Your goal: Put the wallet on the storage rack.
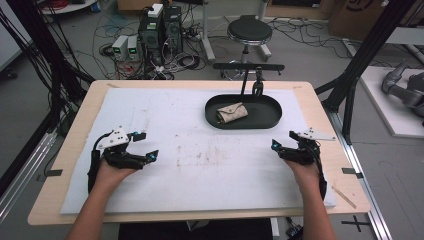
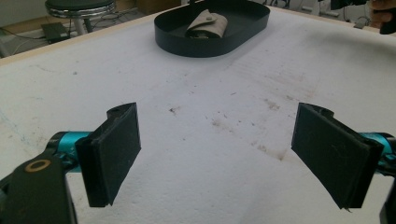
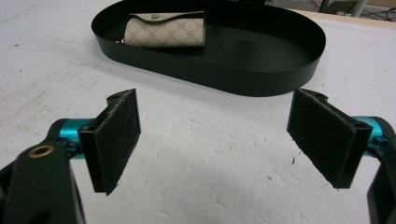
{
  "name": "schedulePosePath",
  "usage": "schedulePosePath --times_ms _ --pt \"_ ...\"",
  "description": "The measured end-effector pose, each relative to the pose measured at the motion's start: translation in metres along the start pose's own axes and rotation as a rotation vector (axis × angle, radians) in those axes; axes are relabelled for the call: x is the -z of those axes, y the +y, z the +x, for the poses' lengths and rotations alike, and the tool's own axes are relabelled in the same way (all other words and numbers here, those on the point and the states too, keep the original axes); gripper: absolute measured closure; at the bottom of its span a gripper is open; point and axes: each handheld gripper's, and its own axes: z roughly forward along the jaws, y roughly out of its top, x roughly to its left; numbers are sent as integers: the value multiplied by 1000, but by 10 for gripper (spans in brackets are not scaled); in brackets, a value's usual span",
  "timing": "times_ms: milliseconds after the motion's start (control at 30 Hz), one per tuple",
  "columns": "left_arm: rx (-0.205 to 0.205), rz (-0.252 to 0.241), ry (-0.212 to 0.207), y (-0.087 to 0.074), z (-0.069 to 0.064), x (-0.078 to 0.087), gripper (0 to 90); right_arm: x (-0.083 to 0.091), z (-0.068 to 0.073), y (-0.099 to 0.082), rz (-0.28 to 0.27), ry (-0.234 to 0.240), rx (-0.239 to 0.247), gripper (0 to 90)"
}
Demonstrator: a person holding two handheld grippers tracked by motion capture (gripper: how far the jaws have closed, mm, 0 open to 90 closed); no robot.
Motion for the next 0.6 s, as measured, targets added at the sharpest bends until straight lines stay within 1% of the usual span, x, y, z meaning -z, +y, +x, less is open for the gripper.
schedulePosePath --times_ms 100,333,400,600 --pt "2 8 3 -1 0 -1 155 0 0 0 0 0 -6 178" --pt "2 20 13 -2 1 -1 155 -1 0 0 5 2 -4 177" --pt "7 20 15 -2 2 -1 155 -1 1 0 7 1 -1 177" --pt "6 44 29 -4 3 -2 155 0 0 0 5 -1 1 177"
